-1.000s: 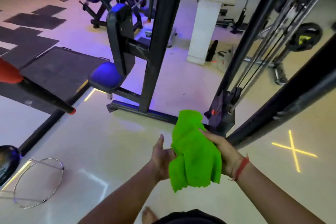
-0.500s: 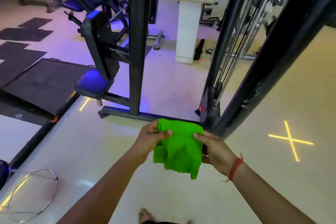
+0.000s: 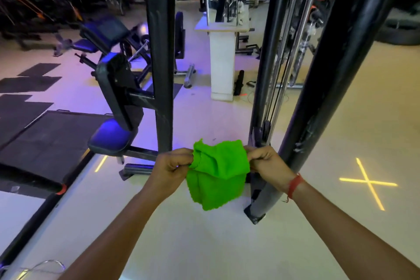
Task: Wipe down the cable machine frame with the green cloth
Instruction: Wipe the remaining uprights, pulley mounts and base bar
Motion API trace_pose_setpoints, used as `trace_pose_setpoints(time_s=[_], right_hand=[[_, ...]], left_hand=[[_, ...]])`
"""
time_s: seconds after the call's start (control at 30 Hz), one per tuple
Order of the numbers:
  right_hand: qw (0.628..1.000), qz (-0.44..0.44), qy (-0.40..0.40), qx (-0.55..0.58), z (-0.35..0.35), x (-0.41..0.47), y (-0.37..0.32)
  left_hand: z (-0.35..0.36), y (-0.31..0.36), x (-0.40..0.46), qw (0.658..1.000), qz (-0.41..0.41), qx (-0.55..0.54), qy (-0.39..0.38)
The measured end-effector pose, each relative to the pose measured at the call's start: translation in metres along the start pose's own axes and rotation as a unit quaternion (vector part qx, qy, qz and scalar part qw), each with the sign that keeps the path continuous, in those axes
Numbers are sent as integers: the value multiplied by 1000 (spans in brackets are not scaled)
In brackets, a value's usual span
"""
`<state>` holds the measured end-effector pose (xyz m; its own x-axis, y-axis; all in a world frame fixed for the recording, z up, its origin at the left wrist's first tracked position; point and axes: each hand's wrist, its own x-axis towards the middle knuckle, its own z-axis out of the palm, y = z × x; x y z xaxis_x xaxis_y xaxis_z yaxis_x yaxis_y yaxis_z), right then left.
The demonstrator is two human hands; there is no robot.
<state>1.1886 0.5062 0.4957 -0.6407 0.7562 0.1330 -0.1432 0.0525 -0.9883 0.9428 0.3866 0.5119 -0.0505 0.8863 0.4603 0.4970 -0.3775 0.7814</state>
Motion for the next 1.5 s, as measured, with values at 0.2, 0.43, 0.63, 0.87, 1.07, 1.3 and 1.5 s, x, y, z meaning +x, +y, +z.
trace_pose_setpoints(time_s=[0.2,0.43,0.63,0.87,1.07,1.3,1.5], right_hand=[[936,-312,0,-163,19,4,-50],[993,-91,35,-68,31,38,-30],[998,-53,24,5,36,38,-52],[984,143,7,106,70,23,-46],[971,211,89,-72,77,7,-24],[898,173,89,-394,69,12,-49],[894,212,33,-394,68,20,-87]], left_hand=[[-43,29,21,954,232,187,30],[-66,2,43,997,54,-4,-53],[-83,5,57,970,-38,-165,-172],[-53,7,61,946,-179,-267,-39],[-49,-18,24,873,-413,-244,-94],[-42,-12,52,946,-176,162,-219],[-25,3,85,940,-155,115,-282]])
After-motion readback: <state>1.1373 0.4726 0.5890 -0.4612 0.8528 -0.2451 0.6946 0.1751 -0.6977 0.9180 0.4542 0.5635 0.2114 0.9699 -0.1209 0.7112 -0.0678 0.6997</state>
